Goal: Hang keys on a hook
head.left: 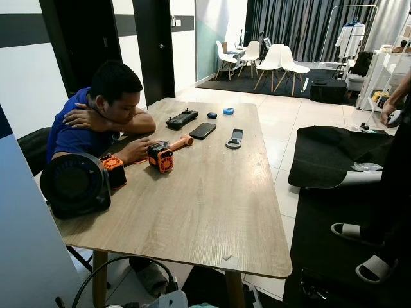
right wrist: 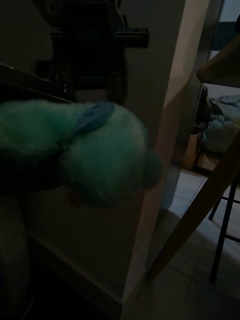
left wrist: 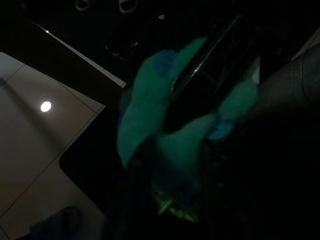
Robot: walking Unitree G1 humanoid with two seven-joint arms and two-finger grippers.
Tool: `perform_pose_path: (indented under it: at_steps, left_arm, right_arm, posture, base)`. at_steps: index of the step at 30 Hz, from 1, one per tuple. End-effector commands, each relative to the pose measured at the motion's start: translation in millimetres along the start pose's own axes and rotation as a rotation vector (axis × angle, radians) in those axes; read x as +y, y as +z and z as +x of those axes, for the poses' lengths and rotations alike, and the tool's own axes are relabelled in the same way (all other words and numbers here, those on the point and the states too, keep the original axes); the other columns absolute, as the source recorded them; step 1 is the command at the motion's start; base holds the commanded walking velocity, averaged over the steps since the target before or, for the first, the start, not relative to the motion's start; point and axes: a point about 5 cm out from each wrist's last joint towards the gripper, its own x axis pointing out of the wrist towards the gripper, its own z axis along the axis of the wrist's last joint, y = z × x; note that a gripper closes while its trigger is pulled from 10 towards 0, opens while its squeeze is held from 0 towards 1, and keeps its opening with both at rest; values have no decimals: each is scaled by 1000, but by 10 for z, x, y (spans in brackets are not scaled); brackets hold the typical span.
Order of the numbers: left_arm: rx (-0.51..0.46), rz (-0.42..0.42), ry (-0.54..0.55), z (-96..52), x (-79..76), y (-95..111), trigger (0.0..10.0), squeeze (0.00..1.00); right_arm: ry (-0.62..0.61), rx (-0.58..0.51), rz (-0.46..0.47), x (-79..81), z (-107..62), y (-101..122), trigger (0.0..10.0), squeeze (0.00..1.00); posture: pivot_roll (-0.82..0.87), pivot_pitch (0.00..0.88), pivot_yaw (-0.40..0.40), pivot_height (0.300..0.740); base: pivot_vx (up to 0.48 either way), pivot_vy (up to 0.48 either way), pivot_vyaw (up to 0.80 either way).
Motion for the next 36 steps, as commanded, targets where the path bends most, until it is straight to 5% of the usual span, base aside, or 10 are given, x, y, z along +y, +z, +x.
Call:
perform_pose_path:
  at_steps: [1, 9, 11, 12, 13, 18, 21, 27, 36]
  left_arm:
    - [-39, -4, 63, 8, 122, 84, 10000, 1000]
    - [-27, 23, 74, -11, 134, 73, 10000, 1000]
    - [-11, 33, 74, -19, 131, 55, 10000, 525]
    - [-11, 33, 74, -19, 131, 55, 10000, 525]
    - [-9, 32, 74, -23, 127, 48, 10000, 0]
    - [17, 31, 75, -40, 122, 15, 10000, 0]
    - [57, 30, 76, -68, 115, -42, 10000, 0]
    - [102, 14, 62, -91, 60, -126, 10000, 0]
    - [129, -6, 47, -101, -35, -205, 10000, 0]
  right_arm:
    - [-6, 32, 33, -9, 3, -112, 0, 0]
    - [-16, 17, 37, -19, -9, -97, 0, 0]
    - [-18, 13, 38, -21, -12, -90, 0, 0]
    - [-18, 13, 38, -21, -12, -90, 0, 0]
    - [-18, 9, 40, -21, -13, -87, 0, 0]
    - [-34, -41, 54, -37, -27, -38, 0, 0]
    - [-120, -207, 81, -116, -112, 132, 0, 0]
    - [-209, -301, 111, -228, -263, 185, 0, 0]
    - [-390, -234, 70, -377, -401, 33, 0, 0]
  posture:
    - [64, 29, 17, 740]
    - [64, 29, 17, 740]
    - [64, 29, 17, 740]
    - [64, 29, 17, 740]
    - [64, 28, 18, 740]
    - [64, 28, 17, 740]
    - [66, 29, 18, 740]
    - [65, 31, 20, 740]
    - [64, 30, 22, 740]
  base:
    - [0, 0, 0]
    - [0, 0, 0]
    - [0, 0, 0]
    - [0, 0, 0]
    - [0, 0, 0]
    - [0, 0, 0]
    - [0, 0, 0]
    - [0, 0, 0]
    - [0, 0, 0]
